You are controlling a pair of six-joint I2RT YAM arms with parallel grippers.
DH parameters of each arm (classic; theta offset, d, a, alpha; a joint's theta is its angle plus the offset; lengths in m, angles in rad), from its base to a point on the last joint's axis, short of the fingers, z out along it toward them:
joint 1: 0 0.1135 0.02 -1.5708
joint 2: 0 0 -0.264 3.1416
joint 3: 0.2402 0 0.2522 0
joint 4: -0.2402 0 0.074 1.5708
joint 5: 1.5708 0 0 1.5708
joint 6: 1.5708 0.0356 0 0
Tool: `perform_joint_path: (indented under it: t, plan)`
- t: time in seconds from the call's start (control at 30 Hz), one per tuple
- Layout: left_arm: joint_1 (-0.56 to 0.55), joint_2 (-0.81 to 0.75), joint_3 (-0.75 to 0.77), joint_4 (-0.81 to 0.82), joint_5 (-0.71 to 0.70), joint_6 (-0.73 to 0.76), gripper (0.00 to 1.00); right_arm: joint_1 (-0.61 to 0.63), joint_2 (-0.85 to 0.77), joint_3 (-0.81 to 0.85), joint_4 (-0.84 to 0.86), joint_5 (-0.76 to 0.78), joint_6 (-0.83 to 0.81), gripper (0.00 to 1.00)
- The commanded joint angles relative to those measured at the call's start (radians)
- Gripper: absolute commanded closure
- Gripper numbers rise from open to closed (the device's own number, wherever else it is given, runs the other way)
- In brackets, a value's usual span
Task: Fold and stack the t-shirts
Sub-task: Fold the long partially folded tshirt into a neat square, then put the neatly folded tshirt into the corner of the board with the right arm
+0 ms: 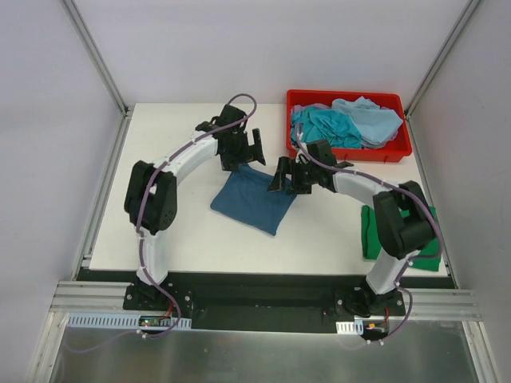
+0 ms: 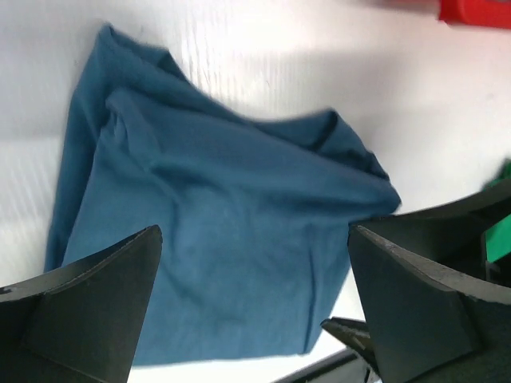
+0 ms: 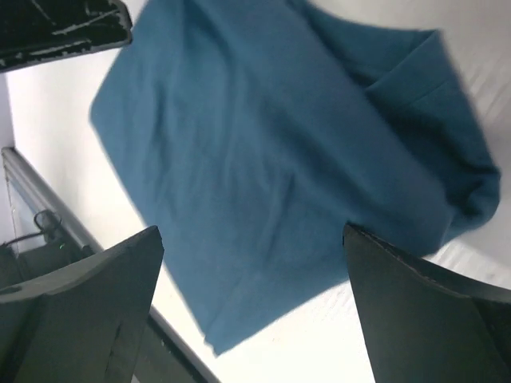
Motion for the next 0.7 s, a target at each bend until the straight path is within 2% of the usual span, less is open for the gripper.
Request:
perform_joint_path:
  t: [0.0, 0.07, 0.17, 0.23, 0.37, 0.5, 0.57, 0.67]
  plan:
    - [0.012, 0.157, 0.141, 0.011, 0.029, -0.015, 0.01, -0.013, 0.129, 0.124, 0.044, 0.054, 0.011, 0.04]
    - [0.012, 0.235, 0.211, 0.012, 0.037, -0.019, 0.01, -0.016, 0.192, 0.164, 0.031, 0.077, -0.008, 0.04]
    - [0.015, 0.331, 0.261, 0.012, -0.055, -0.027, 0.01, -0.017, 0.267, 0.202, 0.005, 0.111, -0.026, 0.04]
    - [0.023, 0.365, 0.252, 0.012, -0.091, -0.033, 0.01, -0.017, 0.301, 0.21, -0.011, 0.121, -0.037, 0.04]
    - [0.038, 0.39, 0.179, -0.001, -0.056, -0.062, 0.01, -0.019, 0.29, 0.215, -0.041, 0.162, -0.07, 0.04]
    - [0.037, 0.285, 0.075, -0.015, -0.048, -0.092, 0.01, -0.004, 0.176, 0.27, -0.167, 0.324, -0.167, 0.04]
    - [0.034, 0.167, 0.013, -0.024, -0.055, -0.09, 0.01, 0.015, 0.076, 0.299, -0.256, 0.419, -0.231, 0.04]
    - [0.025, -0.048, -0.111, -0.027, -0.126, -0.087, 0.01, 0.047, -0.111, 0.256, -0.282, 0.545, -0.247, 0.04]
